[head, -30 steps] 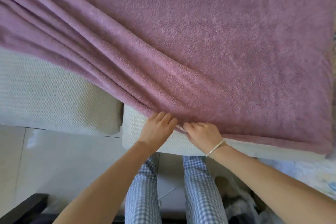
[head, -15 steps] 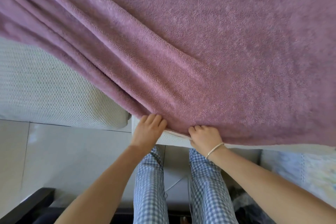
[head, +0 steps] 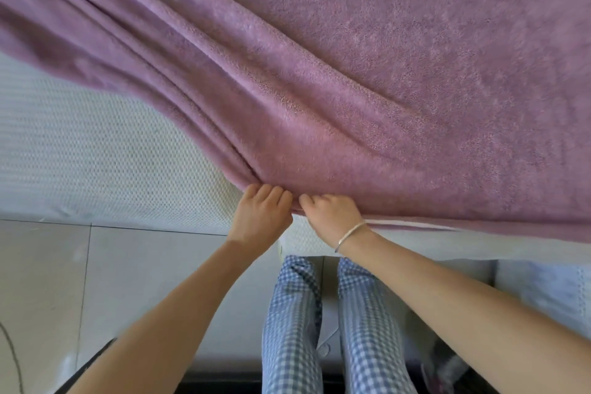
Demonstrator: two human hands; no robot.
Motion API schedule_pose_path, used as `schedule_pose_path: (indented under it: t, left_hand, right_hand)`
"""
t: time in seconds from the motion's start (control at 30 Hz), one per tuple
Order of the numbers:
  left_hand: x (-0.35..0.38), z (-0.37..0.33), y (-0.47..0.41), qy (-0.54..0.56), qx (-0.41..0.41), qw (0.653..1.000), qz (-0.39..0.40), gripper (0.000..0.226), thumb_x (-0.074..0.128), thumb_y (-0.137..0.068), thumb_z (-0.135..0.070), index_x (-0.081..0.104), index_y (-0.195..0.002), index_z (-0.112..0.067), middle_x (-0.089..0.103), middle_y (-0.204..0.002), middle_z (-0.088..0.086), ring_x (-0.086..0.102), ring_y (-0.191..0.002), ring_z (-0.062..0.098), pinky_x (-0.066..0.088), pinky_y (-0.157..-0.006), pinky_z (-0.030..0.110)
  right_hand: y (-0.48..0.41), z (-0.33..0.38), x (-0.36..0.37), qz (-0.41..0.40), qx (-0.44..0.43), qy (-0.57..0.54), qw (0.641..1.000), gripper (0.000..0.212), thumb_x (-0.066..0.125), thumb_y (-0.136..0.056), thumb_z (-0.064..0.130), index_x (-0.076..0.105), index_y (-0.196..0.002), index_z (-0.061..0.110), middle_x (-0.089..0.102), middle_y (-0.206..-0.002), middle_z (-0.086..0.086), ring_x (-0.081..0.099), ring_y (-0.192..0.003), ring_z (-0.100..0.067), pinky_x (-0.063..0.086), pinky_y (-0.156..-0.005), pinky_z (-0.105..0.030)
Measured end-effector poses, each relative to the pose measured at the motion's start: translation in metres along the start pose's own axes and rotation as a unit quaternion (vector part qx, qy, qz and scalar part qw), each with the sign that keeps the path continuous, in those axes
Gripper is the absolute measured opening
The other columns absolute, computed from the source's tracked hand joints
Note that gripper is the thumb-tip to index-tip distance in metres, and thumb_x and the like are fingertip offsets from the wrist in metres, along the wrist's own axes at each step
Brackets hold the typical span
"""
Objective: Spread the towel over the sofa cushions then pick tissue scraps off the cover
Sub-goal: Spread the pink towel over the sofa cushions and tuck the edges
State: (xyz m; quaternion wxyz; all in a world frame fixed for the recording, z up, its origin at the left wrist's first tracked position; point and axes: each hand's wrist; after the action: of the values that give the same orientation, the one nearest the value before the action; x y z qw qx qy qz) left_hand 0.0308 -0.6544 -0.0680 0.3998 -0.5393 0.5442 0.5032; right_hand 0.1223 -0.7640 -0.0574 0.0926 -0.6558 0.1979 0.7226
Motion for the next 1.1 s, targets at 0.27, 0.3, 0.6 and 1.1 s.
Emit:
schedule_pose_path:
  t: [0.27,0.3,0.6,1.1]
  left_hand:
    - [0.010,0.004,0.001,-0.057,-0.021,0.993,0.099,0.033,0.086,-0.036,-0.022,0.062,-0.058,-0.021,0.060,-0.057,-0.006,0.059,-0.053,0.014,0.049,-0.052,0.023]
    - [0.008,0.014,0.000,-0.064,-0.035,0.993,0.094,0.036,0.088,-0.034,-0.022,0.063,-0.059,-0.021,0.061,-0.058,-0.005,0.059,-0.054,0.014,0.049,-0.052,0.023]
    - [-0.023,0.095,0.005,-0.107,-0.020,0.990,0.091,0.032,0.085,-0.036,-0.002,0.063,-0.054,-0.016,0.058,-0.048,-0.001,0.056,-0.043,0.017,0.048,-0.046,0.022]
    - [-0.040,0.209,0.025,-0.086,0.032,0.996,0.001,0.035,0.084,-0.037,0.003,0.058,-0.053,-0.013,0.054,-0.047,0.000,0.052,-0.041,0.017,0.044,-0.042,0.023]
  right_hand:
    - [0.014,0.015,0.013,0.082,0.006,0.022,0.996,0.045,0.087,-0.012,0.031,0.058,-0.035,0.007,0.046,-0.021,0.003,0.047,-0.017,-0.006,0.031,-0.024,-0.009]
    - [0.015,0.015,0.013,0.090,0.015,0.020,0.996,0.047,0.087,-0.010,0.032,0.060,-0.037,0.005,0.046,-0.020,0.002,0.047,-0.017,-0.006,0.031,-0.025,-0.008]
    - [-0.013,0.028,0.009,0.098,0.047,0.009,0.994,0.044,0.086,-0.013,0.030,0.065,-0.046,0.010,0.053,-0.026,0.000,0.052,-0.021,-0.010,0.036,-0.030,-0.009]
    - [-0.083,0.114,0.001,0.093,0.099,0.060,0.989,0.025,0.068,-0.054,0.024,0.074,-0.067,0.003,0.053,-0.026,-0.002,0.051,-0.020,-0.012,0.037,-0.027,-0.012]
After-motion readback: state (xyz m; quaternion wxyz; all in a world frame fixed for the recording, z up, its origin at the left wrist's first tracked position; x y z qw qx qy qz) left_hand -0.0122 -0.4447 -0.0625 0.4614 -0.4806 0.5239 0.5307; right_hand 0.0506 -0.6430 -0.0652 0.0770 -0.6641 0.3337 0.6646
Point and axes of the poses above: each hand's wrist, its own y-axis away from the middle knuckle, its own x-axis out of the palm, z = x × y
